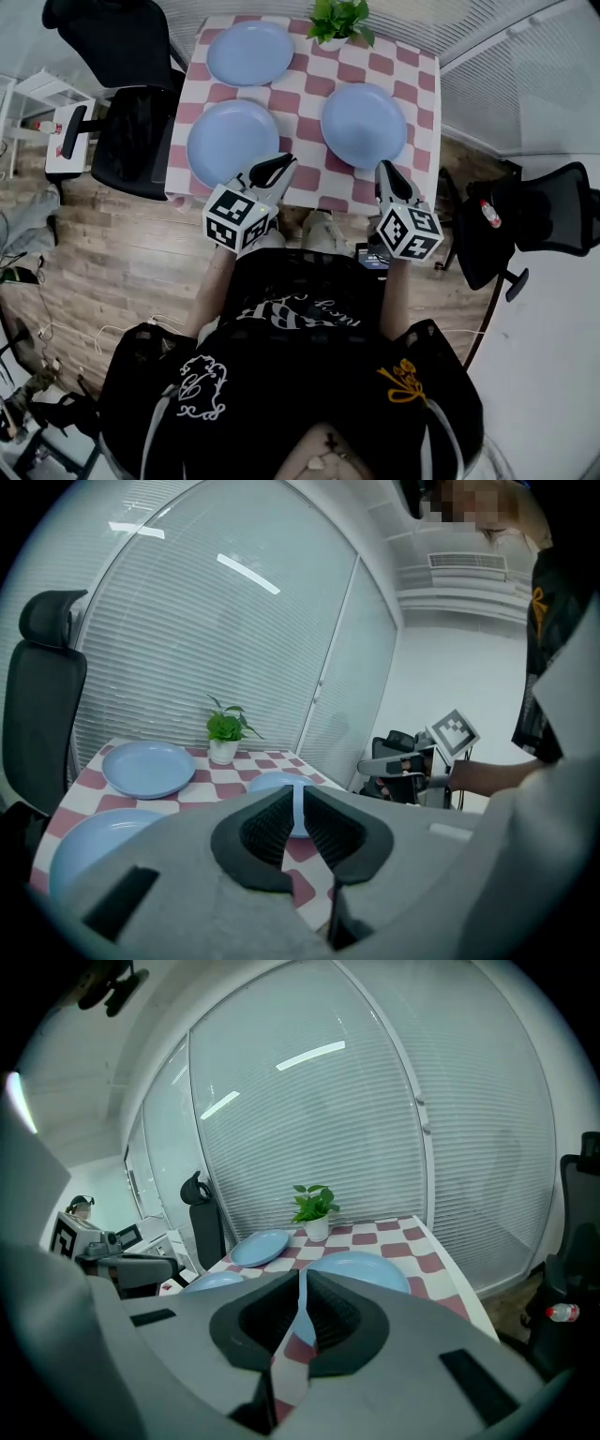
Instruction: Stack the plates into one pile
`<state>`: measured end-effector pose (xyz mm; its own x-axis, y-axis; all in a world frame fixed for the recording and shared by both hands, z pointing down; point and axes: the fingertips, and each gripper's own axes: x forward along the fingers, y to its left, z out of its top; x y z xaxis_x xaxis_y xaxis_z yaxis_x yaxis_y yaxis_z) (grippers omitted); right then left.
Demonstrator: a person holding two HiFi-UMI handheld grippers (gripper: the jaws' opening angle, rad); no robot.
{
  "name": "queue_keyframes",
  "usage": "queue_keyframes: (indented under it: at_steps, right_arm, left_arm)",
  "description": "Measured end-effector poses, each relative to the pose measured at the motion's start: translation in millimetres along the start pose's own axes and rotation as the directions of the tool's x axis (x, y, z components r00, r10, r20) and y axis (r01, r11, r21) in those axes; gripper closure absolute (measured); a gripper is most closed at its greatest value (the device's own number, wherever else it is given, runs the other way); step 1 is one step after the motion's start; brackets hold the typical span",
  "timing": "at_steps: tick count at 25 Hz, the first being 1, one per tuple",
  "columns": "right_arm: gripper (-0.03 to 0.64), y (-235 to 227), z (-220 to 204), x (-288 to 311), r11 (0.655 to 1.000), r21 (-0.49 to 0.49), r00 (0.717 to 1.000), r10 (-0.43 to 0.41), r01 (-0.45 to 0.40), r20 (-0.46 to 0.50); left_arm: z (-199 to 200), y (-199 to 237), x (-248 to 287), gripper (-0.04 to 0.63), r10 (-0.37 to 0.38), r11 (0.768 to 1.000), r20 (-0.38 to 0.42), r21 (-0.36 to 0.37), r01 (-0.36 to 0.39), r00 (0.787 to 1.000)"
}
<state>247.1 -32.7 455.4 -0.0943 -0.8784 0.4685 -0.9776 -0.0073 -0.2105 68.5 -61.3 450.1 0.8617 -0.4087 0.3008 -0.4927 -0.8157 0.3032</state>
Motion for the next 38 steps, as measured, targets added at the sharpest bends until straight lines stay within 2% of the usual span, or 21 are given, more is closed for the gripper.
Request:
queue_keyframes:
  at_steps: [9, 13, 18, 20, 22, 24, 27, 30, 32, 35, 38]
  right_arm:
    - [0.586, -90, 15, 44, 0.997, -0.062, 0.997, 0.037, -0.042, -0.074]
    - [0.586, -123, 4, 63, 0.993, -0.088, 0.987, 0.067, -0.080, -0.144]
    - [0.584, -154, -22, 88, 0.989, -0.059, 0.965, 0.116, -0.133, -0.235]
    - [0.584, -165, -33, 97, 0.989, -0.026, 0.954, 0.132, -0.144, -0.269]
    - [0.584, -176, -44, 106, 0.989, 0.001, 0.943, 0.141, -0.148, -0.302]
    - [0.576, -184, -54, 114, 0.988, 0.010, 0.930, 0.151, -0.156, -0.334]
    - [0.491, -189, -65, 124, 0.982, 0.021, 0.907, 0.180, -0.186, -0.382]
    - [0.489, -190, -73, 131, 0.978, 0.053, 0.894, 0.206, -0.202, -0.399]
    - [0.489, -191, -79, 134, 0.979, 0.058, 0.888, 0.201, -0.195, -0.414]
    - [0.491, -190, -85, 136, 0.979, 0.065, 0.884, 0.200, -0.191, -0.422]
    - [0.497, -186, -89, 137, 0.977, 0.075, 0.882, 0.211, -0.198, -0.422]
  left_arm:
    - [-12, 4, 71, 0.568, 0.096, 0.995, -0.091, -0.008, -0.098, 0.991]
    - [-27, 9, 95, 0.568, 0.137, 0.990, -0.149, -0.014, -0.140, 0.979]
    - [-53, 22, 122, 0.563, 0.183, 0.976, -0.210, -0.076, -0.202, 0.960]
    - [-64, 25, 131, 0.522, 0.194, 0.969, -0.240, -0.103, -0.224, 0.951]
    - [-76, 27, 140, 0.435, 0.199, 0.962, -0.267, -0.132, -0.240, 0.943]
    - [-85, 30, 148, 0.412, 0.207, 0.952, -0.286, -0.162, -0.260, 0.936]
    - [-98, 35, 160, 0.391, 0.211, 0.933, -0.308, -0.219, -0.285, 0.928]
    - [-106, 36, 172, 0.388, 0.207, 0.919, -0.326, -0.257, -0.298, 0.922]
    - [-110, 37, 179, 0.388, 0.219, 0.915, -0.338, -0.255, -0.313, 0.915]
    - [-116, 42, 182, 0.387, 0.256, 0.906, -0.366, -0.232, -0.354, 0.895]
    - [-125, 45, 181, 0.387, 0.273, 0.891, -0.397, -0.240, -0.386, 0.876]
